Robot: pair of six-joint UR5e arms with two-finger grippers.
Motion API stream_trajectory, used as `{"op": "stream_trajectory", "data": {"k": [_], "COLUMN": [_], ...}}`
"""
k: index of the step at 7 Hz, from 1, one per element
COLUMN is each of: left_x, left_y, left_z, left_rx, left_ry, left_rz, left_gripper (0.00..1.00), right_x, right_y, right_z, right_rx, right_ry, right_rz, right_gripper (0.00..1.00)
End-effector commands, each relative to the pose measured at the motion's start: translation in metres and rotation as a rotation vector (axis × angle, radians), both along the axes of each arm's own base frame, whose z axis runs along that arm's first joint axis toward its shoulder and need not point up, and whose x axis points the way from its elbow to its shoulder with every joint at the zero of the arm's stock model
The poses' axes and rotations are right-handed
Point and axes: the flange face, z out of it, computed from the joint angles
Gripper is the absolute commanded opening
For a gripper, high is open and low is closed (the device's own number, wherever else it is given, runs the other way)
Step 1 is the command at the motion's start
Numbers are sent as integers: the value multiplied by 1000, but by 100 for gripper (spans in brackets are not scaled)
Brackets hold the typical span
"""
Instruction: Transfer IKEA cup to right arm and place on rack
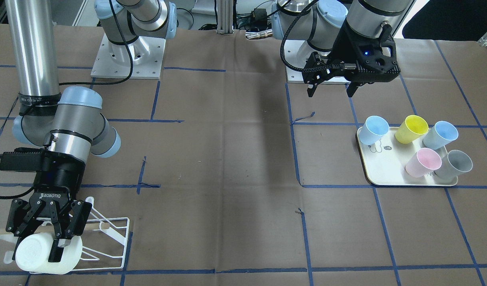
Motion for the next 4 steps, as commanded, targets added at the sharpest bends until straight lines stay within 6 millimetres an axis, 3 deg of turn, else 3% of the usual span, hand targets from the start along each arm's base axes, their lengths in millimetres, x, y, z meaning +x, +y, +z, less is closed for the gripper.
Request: {"op": "stream_trajectory", "data": {"k": [1, 3, 4], "left_x": [0, 11, 30], "left_y": [4, 17, 25], "left_z": [-10, -28, -46], "left_rx": [17, 71, 107], "left_ry": [-3, -38, -57], "left_rz": [-12, -62, -75], "left_gripper": [97, 98, 99], "right_x": [-2, -6, -7], "right_y": [-1, -2, -1], "right_z": [-18, -32, -40], "right_rx": [-10, 9, 22], "right_ry": [2, 0, -1], "right_rz": [-1, -8, -10], "right_gripper": [41, 41, 41]}}
